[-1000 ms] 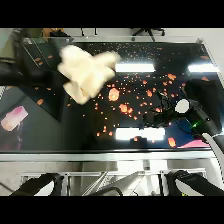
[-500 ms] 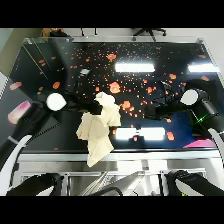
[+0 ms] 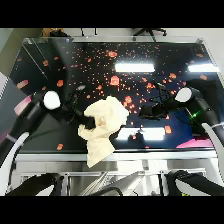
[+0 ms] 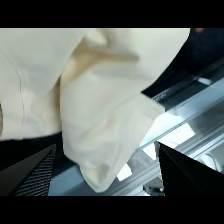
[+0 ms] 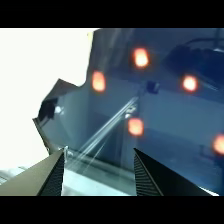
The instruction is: Fold the shirts.
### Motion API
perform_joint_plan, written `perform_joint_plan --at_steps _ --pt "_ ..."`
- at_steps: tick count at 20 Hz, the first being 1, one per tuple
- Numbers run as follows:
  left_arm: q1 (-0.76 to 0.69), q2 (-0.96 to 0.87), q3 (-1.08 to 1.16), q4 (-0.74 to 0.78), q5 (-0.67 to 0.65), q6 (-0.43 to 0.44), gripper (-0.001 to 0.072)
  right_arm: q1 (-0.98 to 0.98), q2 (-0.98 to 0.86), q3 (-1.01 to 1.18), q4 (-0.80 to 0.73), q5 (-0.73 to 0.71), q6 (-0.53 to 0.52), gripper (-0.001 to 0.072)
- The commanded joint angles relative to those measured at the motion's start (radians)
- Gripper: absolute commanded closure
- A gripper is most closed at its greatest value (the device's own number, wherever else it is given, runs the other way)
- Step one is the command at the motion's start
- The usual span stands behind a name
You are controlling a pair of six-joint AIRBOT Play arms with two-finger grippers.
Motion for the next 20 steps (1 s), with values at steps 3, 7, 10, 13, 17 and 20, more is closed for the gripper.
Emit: perform_joint_plan --at_steps 3,7,10,13,17,20 --pt "-0.019 0.261 -0.512 -0.035 0.232 -0.118 0.0007 0.001 -0.175 0.000 0.164 -0.077 -0.195 0.0250" --pt "-0.019 0.312 -0.687 -0.227 0.499 -0.085 0.0007 0.001 -0.306 0.000 0.227 -0.090 -0.282 0.0251" --pt "-0.019 0.249 -0.707 -0.237 0.559 -0.067 0.0008 0.002 -0.385 0.000 0.314 -0.092 -0.358 0.0252" --pt "-0.027 0.143 -0.674 -0.293 0.556 -0.004 0.0008 0.002 -0.426 0.000 0.456 -0.092 -0.452 0.0252" --pt "-0.119 0.029 -0.581 -0.364 0.573 0.071 0.0283 0.015 -0.435 0.000 0.554 -0.105 -0.500 0.0254" --pt "-0.152 -0.037 -0.532 -0.364 0.569 0.071 0.0629 0.029 -0.435 0.000 0.581 -0.141 -0.520 0.0649"
